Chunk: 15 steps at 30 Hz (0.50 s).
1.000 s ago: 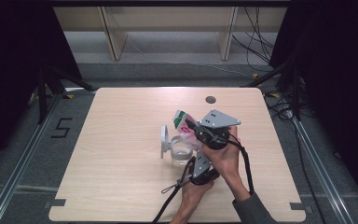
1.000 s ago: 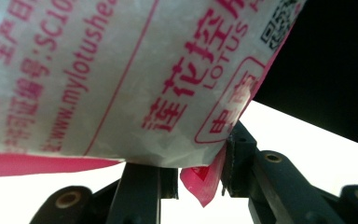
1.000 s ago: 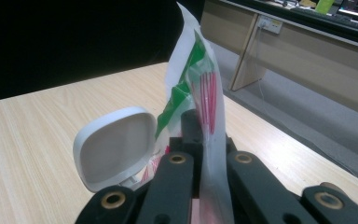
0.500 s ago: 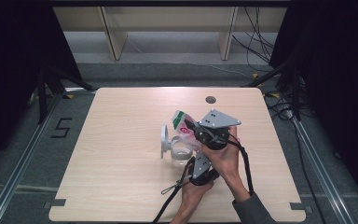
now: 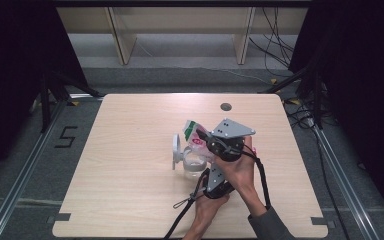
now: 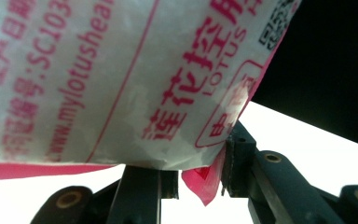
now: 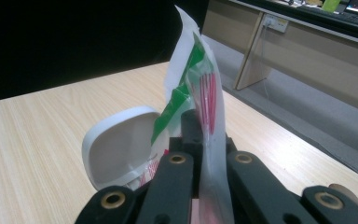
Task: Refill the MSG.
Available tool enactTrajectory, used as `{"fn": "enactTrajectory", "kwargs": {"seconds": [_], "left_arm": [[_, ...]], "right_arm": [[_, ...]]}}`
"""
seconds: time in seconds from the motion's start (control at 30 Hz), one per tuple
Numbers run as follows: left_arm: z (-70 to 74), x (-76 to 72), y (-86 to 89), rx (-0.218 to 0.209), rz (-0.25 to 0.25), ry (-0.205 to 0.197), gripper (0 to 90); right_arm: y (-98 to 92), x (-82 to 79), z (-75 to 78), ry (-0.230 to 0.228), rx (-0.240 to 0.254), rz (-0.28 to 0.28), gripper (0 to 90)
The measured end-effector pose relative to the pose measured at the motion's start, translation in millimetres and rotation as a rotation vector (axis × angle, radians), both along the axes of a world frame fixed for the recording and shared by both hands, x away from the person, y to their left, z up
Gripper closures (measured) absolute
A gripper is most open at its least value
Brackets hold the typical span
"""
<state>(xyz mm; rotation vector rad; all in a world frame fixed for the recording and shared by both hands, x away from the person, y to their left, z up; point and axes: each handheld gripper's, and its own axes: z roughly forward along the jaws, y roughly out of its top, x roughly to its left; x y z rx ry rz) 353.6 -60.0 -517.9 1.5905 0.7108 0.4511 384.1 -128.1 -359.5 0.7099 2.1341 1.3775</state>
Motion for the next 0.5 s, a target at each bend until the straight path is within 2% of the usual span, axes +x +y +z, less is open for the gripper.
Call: {"fn": "enactTrajectory", "kwargs": {"seconds": [0.07, 0.23, 0.33, 0.37, 0.43, 0.5], "left_arm": [[-0.1, 0.7, 0.0, 0.003, -0.002, -0.001, 71.2], [-0.2, 1.1, 0.2, -0.002, 0.002, -0.007, 71.3], [0.2, 1.7, 0.4, -0.005, 0.000, -0.003, 71.4], [-0.9, 1.6, -0.4, -0.005, -0.003, -0.003, 71.3], [-0.8, 1.1, -0.1, -0.002, -0.003, -0.003, 71.3], [0.1, 1.3, 0.4, -0.005, 0.001, -0.006, 71.3]], "right_arm": [[-1.1, 0.0, 0.5, 0.006, 0.009, 0.002, 90.0], [-0.7, 1.5, -0.2, -0.032, -0.006, -0.001, 90.0], [1.3, -0.5, 0.4, -0.017, 0.002, 0.004, 90.0], [3.5, -1.3, -0.6, -0.018, -0.016, 0.000, 90.0], [2.7, 0.1, -1.0, -0.024, -0.023, -0.001, 90.0], [2.3, -0.7, -0.3, -0.017, 0.002, -0.003, 90.0]]}}
